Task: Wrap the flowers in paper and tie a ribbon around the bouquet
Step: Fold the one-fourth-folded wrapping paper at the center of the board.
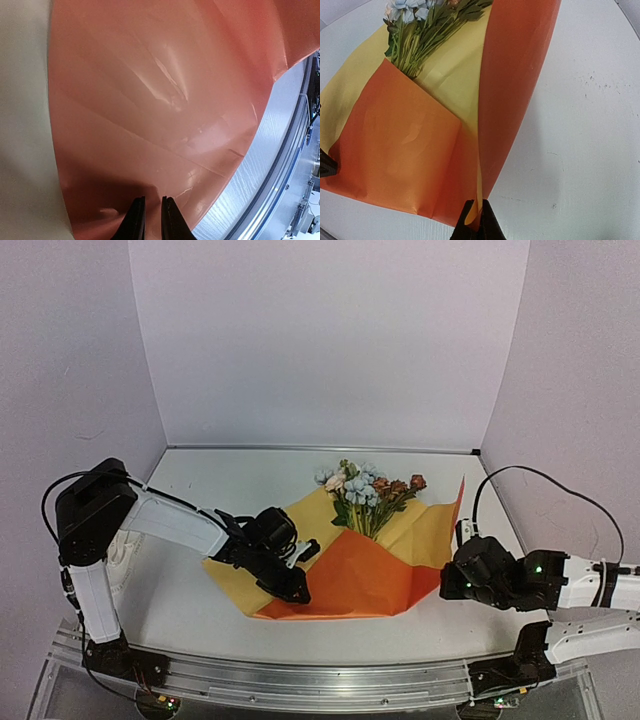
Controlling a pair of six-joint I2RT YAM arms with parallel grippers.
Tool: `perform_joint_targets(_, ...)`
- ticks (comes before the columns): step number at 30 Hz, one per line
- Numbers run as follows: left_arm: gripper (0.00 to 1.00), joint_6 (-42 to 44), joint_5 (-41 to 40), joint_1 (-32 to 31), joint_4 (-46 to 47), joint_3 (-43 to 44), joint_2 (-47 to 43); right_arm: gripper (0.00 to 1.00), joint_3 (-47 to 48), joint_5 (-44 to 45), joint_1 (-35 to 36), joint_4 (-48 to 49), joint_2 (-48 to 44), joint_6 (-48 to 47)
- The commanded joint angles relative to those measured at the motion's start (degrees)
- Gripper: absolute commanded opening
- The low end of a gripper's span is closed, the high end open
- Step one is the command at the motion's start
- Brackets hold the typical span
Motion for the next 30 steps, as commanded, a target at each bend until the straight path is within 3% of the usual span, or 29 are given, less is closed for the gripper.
perform_joint_targets(1,0.14,-1.57,-1.4,0.97,2.71,1.69,0.57,0.0,4.35,-3.82,0.64,4.37,2.95,-4.21)
perform_joint_targets(6,0.14,-1.75,-1.13,1.01,3.37,1.38,1.23,0.0,10.15,-9.67,0.99,8.47,10.49,-6.48)
perform_joint_targets(17,0.14,-1.84,-0.17,1.49,5.28,0.03,0.39,0.0,21.57,-16.57,0.99,16.05,30.0,-0.42)
perform_joint_targets(30,0.14,-1.29,2.36,3.03,5.7,-0.74,-1.41,0.0,23.28,-24.39,-0.28,29.67,44.29,-0.64)
